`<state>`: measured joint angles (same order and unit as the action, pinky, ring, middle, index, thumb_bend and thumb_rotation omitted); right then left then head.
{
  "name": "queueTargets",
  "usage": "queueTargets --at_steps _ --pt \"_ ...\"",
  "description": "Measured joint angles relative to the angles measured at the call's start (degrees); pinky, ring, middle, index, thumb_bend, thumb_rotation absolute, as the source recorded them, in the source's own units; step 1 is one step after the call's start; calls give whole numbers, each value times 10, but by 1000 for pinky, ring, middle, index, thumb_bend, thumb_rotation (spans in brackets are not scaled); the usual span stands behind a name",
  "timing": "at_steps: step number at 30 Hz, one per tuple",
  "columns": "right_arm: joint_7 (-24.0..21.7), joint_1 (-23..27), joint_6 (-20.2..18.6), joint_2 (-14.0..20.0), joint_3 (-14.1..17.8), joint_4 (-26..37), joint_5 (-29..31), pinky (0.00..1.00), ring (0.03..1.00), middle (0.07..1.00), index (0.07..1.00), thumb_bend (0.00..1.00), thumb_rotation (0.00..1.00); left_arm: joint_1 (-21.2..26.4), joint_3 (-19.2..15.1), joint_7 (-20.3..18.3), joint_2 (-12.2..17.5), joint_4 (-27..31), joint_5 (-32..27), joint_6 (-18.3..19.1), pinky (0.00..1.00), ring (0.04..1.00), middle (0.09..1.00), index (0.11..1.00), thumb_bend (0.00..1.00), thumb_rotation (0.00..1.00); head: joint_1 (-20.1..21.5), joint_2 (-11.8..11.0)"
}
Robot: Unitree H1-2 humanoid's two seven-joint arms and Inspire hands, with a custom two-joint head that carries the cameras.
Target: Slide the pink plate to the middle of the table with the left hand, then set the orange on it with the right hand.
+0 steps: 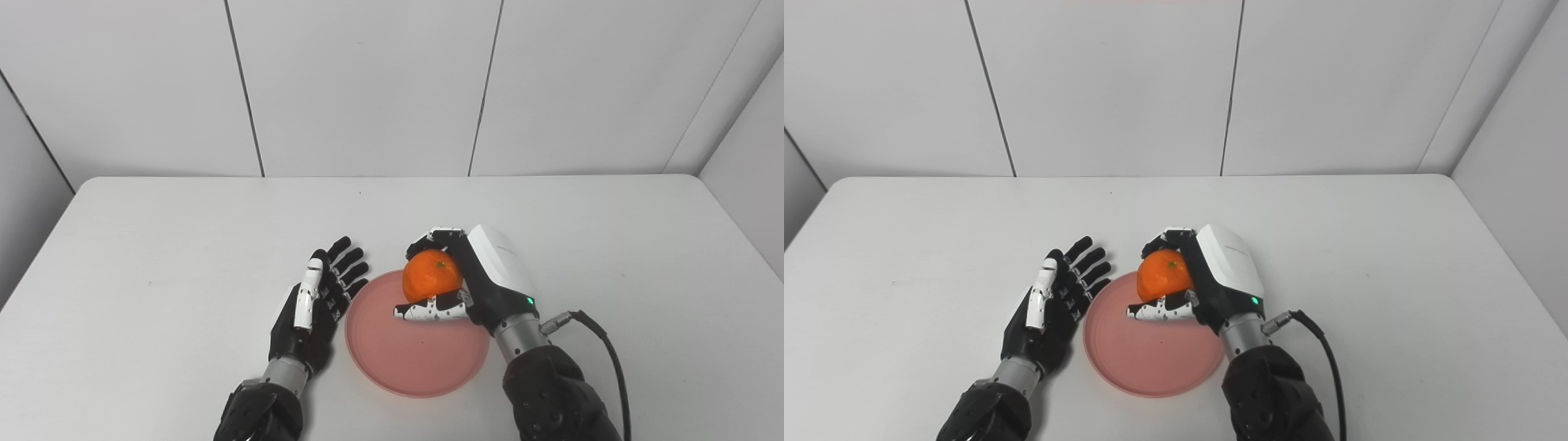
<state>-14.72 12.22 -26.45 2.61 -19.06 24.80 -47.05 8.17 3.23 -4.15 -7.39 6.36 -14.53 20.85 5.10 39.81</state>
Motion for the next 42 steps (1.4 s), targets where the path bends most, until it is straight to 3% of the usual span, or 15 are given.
queueTargets --at_steps 25,42 --pt "2 -14 24 10 -54 -85 15 311 393 447 525 526 0 -2 2 16 -13 -6 39 -27 846 863 873 862 403 1000 -22 10" --pt "10 -2 37 15 -63 -106 12 360 453 465 521 527 0 -3 3 21 -14 -14 52 -45 835 858 869 859 408 1000 -30 11"
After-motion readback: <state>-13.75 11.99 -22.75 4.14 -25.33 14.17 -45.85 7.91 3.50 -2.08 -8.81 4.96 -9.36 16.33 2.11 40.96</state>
